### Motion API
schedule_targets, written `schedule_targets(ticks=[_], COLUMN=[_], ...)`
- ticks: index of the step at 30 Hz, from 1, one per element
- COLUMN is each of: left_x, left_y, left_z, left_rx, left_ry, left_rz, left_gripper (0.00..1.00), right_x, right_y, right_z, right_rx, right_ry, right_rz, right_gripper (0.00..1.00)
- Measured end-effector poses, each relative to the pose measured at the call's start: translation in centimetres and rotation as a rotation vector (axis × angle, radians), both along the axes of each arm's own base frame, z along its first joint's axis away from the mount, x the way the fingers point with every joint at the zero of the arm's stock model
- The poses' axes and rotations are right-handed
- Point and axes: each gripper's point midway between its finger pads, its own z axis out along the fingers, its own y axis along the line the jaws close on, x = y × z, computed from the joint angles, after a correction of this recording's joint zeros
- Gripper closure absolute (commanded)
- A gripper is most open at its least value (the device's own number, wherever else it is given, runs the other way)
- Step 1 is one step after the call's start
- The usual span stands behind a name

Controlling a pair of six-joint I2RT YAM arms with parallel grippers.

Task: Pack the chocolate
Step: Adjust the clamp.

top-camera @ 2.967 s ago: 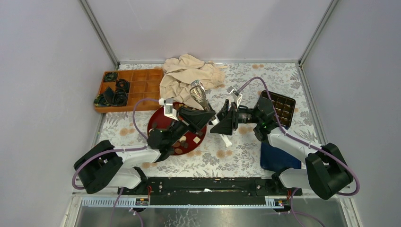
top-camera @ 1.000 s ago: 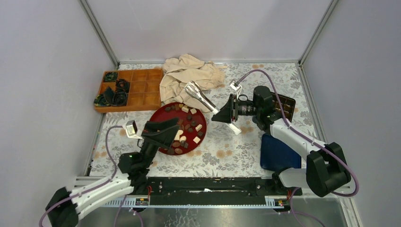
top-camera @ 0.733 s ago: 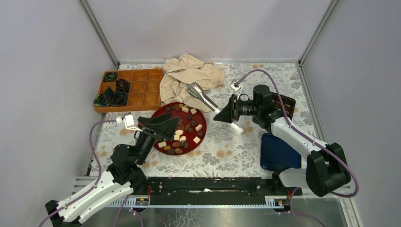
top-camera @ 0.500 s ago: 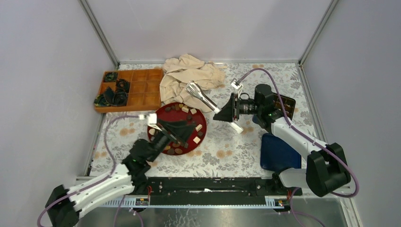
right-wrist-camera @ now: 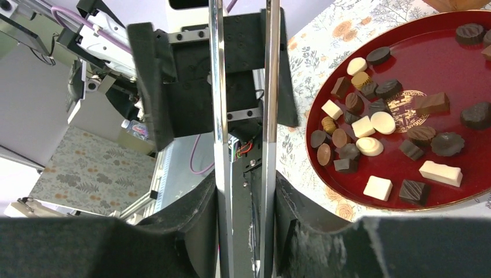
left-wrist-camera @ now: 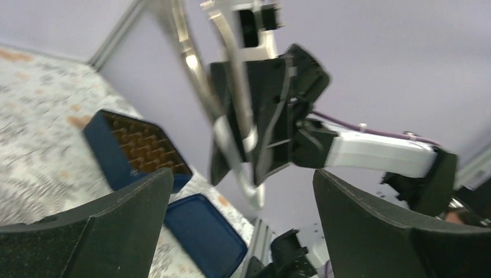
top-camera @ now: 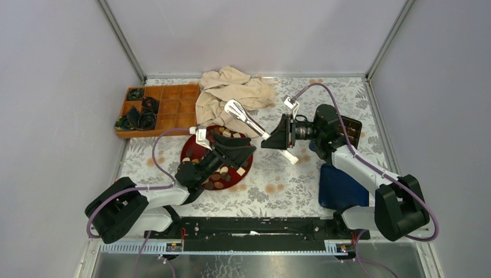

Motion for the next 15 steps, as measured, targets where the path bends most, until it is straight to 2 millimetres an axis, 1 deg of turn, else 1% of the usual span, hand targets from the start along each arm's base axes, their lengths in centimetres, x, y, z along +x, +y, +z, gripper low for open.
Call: schedule_targets(ticks=[2,4,7,9,12,15], left_x=[-0.4,-0.6,-0.5,0.0,0.9,1.6], left_y=[-0.2,-0.1,-0.1,-0.3,-0.8,-1.3], left_z=[1.9,3.2,4.4,4.4,4.0,3.9], left_rx=[-0.041,-0.072,-0.104,-0.112,-0.114,-0.116], left_ry=[-0.05,-0.085,-0.11,-0.1,-0.07,-0.054], left_rz=[-0.021,-0.026,-0.023,-0.017,-0.009,-0.001], left_gripper=[0.01,0.02,0.03,0.05,0.05,0.09], right_x=[-0.1,-0.2,-0.4,-0.6,-0.7,-0.7], right_y=[0.0,0.0,0.0,0.1,0.1,0.1], right_z=[0.2,0.3,0.6,0.7,0.8,0.9], right_rx=[0.004,0.01,0.02,0.023,0.027,0.028], right_ry=[0.006,0.01,0.014,0.018,0.02,0.02], right_rz=[0.004,0.008,0.02,0.027,0.03,0.032], right_gripper=[0.8,0.8,0.8,0.8,0.8,0.8])
